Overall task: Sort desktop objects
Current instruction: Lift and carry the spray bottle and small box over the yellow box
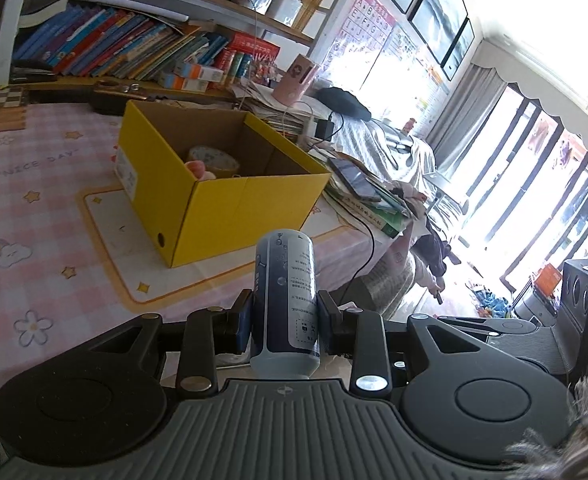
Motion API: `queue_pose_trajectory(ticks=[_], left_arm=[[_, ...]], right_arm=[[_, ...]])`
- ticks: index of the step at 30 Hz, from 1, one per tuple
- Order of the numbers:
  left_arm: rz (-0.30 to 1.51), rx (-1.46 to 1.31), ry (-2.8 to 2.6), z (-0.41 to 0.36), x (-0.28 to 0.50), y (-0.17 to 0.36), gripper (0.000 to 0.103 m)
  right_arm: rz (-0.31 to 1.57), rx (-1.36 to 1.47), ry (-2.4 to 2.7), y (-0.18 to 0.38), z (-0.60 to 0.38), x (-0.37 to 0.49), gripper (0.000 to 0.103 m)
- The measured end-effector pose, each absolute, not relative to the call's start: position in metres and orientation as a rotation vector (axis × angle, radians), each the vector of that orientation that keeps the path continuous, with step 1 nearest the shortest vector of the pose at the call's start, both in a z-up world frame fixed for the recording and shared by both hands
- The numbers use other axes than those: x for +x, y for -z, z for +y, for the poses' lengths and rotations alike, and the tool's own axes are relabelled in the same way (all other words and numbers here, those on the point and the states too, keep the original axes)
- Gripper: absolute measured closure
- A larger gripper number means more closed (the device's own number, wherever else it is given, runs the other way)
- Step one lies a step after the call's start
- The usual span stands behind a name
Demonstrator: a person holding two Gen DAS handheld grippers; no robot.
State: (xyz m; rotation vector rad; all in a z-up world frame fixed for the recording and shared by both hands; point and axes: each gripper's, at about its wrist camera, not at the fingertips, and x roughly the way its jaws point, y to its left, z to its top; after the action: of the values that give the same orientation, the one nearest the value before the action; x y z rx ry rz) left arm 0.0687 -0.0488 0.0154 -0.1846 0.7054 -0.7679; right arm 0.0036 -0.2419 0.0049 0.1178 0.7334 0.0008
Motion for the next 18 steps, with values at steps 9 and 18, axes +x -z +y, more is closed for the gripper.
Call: queue_pose_trajectory(ticks=[9,18], left_arm=[[0.71,-0.173,0.781,-0.077,0.087,-0.017,0.073],[0.717,-0.178,0.777,-0.106,0.107,-0.016,0.073]], right_arm=[[0.741,0.13,0.005,-0.004,-0.268,0.021,0.073],[0.747,0.118,-0.01,-0.005,-0.295,0.045,0.073]])
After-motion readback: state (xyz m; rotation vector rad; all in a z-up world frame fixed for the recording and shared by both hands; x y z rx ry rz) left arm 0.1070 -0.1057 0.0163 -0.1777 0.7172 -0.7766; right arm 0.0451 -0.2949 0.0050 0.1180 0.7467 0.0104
